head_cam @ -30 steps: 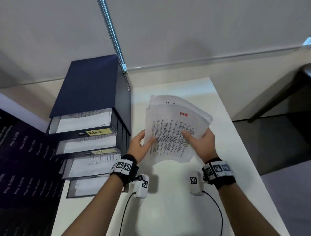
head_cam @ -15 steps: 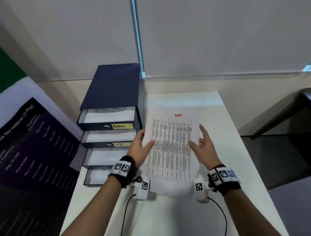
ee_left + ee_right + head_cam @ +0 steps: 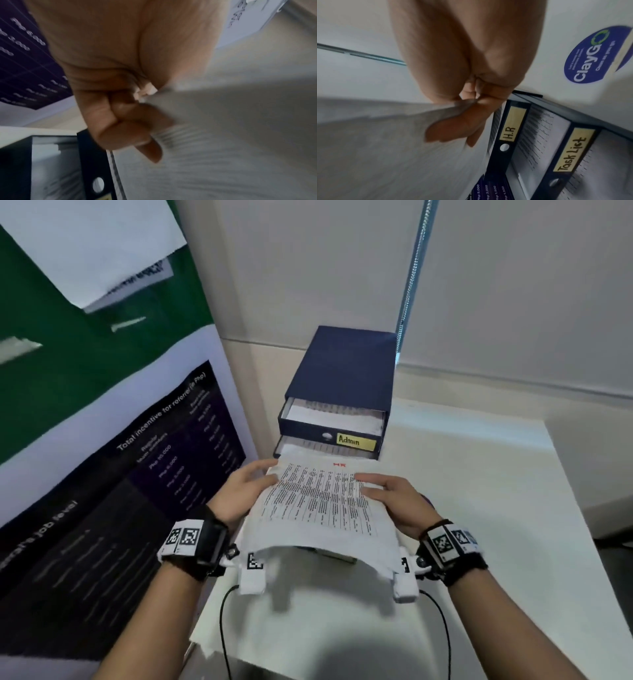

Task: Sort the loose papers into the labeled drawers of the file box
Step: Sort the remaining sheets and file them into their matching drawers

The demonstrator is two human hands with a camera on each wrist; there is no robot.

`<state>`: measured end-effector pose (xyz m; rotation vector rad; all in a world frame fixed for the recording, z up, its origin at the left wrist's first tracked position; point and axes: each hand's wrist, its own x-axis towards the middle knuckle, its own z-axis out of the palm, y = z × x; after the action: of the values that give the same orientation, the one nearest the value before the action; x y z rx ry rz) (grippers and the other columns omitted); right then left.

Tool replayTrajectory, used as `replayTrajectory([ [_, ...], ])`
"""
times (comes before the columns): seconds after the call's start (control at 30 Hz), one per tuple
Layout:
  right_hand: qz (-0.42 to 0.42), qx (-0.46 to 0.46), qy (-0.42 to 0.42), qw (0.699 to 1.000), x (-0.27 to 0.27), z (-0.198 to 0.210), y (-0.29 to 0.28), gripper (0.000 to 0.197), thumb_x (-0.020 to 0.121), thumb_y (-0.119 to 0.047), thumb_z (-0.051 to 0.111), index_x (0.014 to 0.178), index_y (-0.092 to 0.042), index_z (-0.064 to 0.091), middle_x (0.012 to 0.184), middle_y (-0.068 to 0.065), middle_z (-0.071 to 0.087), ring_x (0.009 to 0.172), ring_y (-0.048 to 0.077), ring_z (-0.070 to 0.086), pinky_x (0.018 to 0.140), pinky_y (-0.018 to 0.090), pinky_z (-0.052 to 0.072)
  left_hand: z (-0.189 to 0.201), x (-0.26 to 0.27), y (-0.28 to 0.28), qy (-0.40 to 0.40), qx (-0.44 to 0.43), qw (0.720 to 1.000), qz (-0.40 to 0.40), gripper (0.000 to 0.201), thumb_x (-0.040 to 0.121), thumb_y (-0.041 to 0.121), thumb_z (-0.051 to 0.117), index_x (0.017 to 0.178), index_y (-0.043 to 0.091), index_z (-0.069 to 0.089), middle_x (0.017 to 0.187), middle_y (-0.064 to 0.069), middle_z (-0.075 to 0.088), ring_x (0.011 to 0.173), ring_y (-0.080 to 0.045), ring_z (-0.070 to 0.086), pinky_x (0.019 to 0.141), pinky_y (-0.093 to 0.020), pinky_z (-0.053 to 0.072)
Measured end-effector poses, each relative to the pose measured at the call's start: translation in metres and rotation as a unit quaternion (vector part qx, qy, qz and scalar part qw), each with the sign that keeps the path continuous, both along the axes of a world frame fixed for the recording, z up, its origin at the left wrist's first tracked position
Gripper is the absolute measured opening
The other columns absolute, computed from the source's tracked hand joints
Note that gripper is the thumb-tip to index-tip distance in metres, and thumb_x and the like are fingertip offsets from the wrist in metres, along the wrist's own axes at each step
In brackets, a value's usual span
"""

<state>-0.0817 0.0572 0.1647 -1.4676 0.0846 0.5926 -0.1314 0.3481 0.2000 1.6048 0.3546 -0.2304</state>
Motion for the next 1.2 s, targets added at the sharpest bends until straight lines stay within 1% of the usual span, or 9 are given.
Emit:
replayTrajectory([
  [0.13, -0.058, -0.022, 0.007, 0.998, 0.023, -0.007, 0.027, 0.031, 0.094, 0.001, 0.056, 0.125, -0.002, 0.063, 0.117, 0.019, 0.069, 0.098, 0.027, 0.069, 0.082, 0.029, 0.058, -0.014, -0.008, 0.027, 0.011, 0.001, 1.000, 0.017, 0.024, 0.091, 0.017, 0.068, 0.115, 0.018, 0.068, 0.102, -0.005, 0.076, 0.081, -0.017, 0.071, 0.068, -0.029, 0.059],
  [0.27, -0.115, -0.029, 0.021, 0.993, 0.034, -0.011, 0.036, 0.027, 0.099, -0.005, 0.050, 0.123, -0.006, 0.061, 0.107, 0.017, 0.070, 0.079, 0.023, 0.070, 0.061, 0.027, 0.057, -0.033, -0.006, 0.035, 0.001, 0.014, 1.000, 0.007, 0.025, 0.087, 0.005, 0.071, 0.108, 0.020, 0.070, 0.115, -0.013, 0.071, 0.093, -0.021, 0.070, 0.090, -0.033, 0.056],
  [0.47, 0.062, -0.026, 0.116, 0.991, 0.014, -0.008, 0.014, 0.039, 0.093, -0.016, 0.066, 0.127, -0.033, 0.058, 0.096, -0.003, 0.069, 0.060, 0.013, 0.062, 0.063, 0.028, 0.056, -0.055, 0.027, 0.030, -0.038, 0.054, 0.995, 0.073, 0.020, 0.081, 0.015, 0.078, 0.095, 0.030, 0.077, 0.110, -0.006, 0.073, 0.105, -0.025, 0.067, 0.101, -0.048, 0.050],
  [0.53, 0.084, -0.019, 0.114, 0.990, 0.013, -0.008, 0.008, 0.039, 0.091, -0.005, 0.065, 0.125, -0.025, 0.063, 0.081, -0.012, 0.067, 0.053, 0.004, 0.056, 0.060, 0.019, 0.055, -0.059, 0.043, 0.023, -0.057, 0.080, 0.991, 0.091, 0.015, 0.083, 0.017, 0.076, 0.089, 0.031, 0.077, 0.108, -0.003, 0.072, 0.107, -0.023, 0.065, 0.102, -0.044, 0.050],
  [0.63, -0.002, -0.003, 0.100, 0.995, 0.035, -0.012, 0.008, 0.027, 0.091, 0.005, 0.061, 0.116, -0.002, 0.068, 0.090, 0.001, 0.067, 0.064, 0.002, 0.064, 0.058, 0.011, 0.053, -0.056, 0.064, 0.007, -0.074, 0.159, 0.978, 0.109, 0.010, 0.088, 0.025, 0.071, 0.097, 0.029, 0.072, 0.110, -0.005, 0.064, 0.098, -0.019, 0.062, 0.099, -0.041, 0.051],
  [0.8, -0.151, 0.047, 0.112, 0.981, 0.083, -0.029, 0.012, 0.016, 0.089, 0.006, 0.063, 0.104, 0.008, 0.069, 0.122, 0.018, 0.065, 0.084, 0.014, 0.070, 0.066, 0.015, 0.057, -0.058, 0.090, -0.022, -0.159, 0.391, 0.907, 0.014, 0.012, 0.091, 0.028, 0.065, 0.102, 0.028, 0.069, 0.116, 0.004, 0.050, 0.113, -0.018, 0.050, 0.109, -0.041, 0.036],
  [1.0, -0.098, 0.078, 0.140, 0.982, 0.109, -0.043, 0.012, 0.029, 0.094, -0.001, 0.061, 0.121, 0.009, 0.060, 0.127, 0.024, 0.061, 0.109, 0.028, 0.067, 0.090, 0.030, 0.057, -0.080, 0.121, -0.051, -0.131, 0.516, 0.809, -0.248, 0.042, 0.104, 0.042, 0.028, 0.110, 0.027, 0.067, 0.118, 0.007, 0.066, 0.115, -0.017, 0.056, 0.107, -0.044, 0.027],
  [1.1, -0.026, -0.009, 0.068, 0.997, 0.106, -0.031, 0.002, 0.026, 0.097, -0.003, 0.056, 0.122, 0.000, 0.061, 0.111, 0.024, 0.068, 0.098, 0.027, 0.071, 0.086, 0.033, 0.059, -0.090, 0.132, -0.053, -0.086, 0.554, 0.783, -0.270, 0.045, 0.102, 0.046, 0.026, 0.117, 0.027, 0.064, 0.135, 0.000, 0.058, 0.130, -0.022, 0.047, 0.114, -0.048, 0.021],
  [1.2, 0.029, -0.227, -0.178, 0.957, 0.104, -0.019, -0.007, 0.019, 0.090, -0.015, 0.069, 0.108, -0.011, 0.072, 0.090, 0.008, 0.075, 0.076, 0.017, 0.071, 0.079, 0.040, 0.061, -0.097, 0.126, -0.047, -0.131, 0.507, 0.829, -0.196, 0.033, 0.100, 0.041, 0.044, 0.120, 0.028, 0.067, 0.138, -0.001, 0.055, 0.131, -0.022, 0.043, 0.113, -0.040, 0.017],
])
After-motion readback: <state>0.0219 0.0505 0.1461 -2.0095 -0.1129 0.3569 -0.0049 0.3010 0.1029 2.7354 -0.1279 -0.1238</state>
